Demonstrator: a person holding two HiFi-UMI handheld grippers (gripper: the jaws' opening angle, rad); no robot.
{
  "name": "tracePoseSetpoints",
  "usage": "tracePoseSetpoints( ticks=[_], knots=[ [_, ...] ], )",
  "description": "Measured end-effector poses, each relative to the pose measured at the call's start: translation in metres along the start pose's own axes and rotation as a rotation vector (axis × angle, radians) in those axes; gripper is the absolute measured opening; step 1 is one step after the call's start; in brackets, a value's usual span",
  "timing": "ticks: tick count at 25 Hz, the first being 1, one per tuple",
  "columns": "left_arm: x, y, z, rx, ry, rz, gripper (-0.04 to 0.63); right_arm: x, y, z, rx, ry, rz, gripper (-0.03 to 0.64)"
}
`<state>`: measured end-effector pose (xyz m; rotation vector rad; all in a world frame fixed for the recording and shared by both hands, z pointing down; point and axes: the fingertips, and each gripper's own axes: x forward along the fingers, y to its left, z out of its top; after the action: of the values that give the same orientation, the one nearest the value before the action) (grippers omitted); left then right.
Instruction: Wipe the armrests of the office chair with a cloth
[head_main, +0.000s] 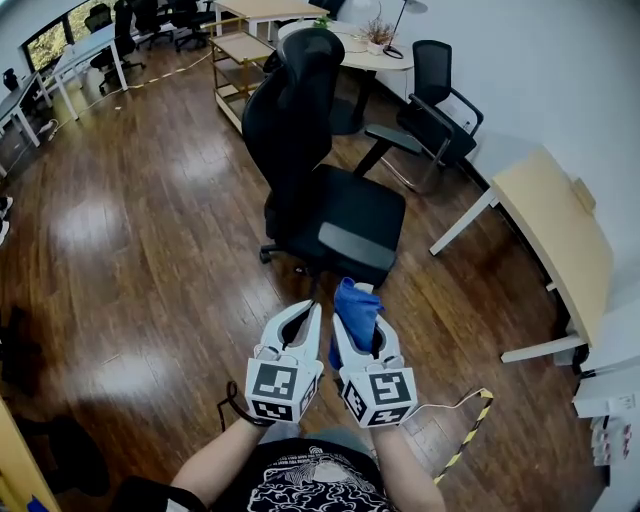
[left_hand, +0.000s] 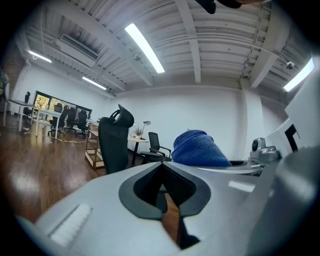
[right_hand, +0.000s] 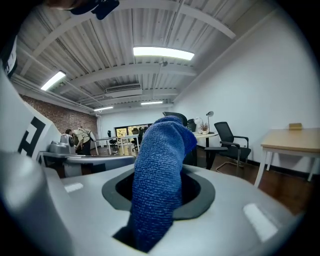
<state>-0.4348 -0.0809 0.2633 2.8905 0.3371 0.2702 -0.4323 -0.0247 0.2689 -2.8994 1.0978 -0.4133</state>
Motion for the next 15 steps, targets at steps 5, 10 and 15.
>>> tracePoseSetpoints(
  ticks=[5, 10, 15],
  knots=[
    [0.017, 0.027, 0.004, -0.005, 0.016, -0.006, 0.003, 0.038, 0.001, 0.003, 0.01, 0.017, -0.001, 0.141],
    [0.037, 0.055, -0.002, -0.005, 0.036, 0.023, 0.003, 0.081, -0.009, -0.01, 0.054, 0.03, -0.003, 0.141],
    [0.072, 0.075, -0.002, -0.009, 0.053, 0.05, 0.003, 0.131, -0.035, -0.022, 0.113, 0.062, -0.009, 0.141]
  ],
)
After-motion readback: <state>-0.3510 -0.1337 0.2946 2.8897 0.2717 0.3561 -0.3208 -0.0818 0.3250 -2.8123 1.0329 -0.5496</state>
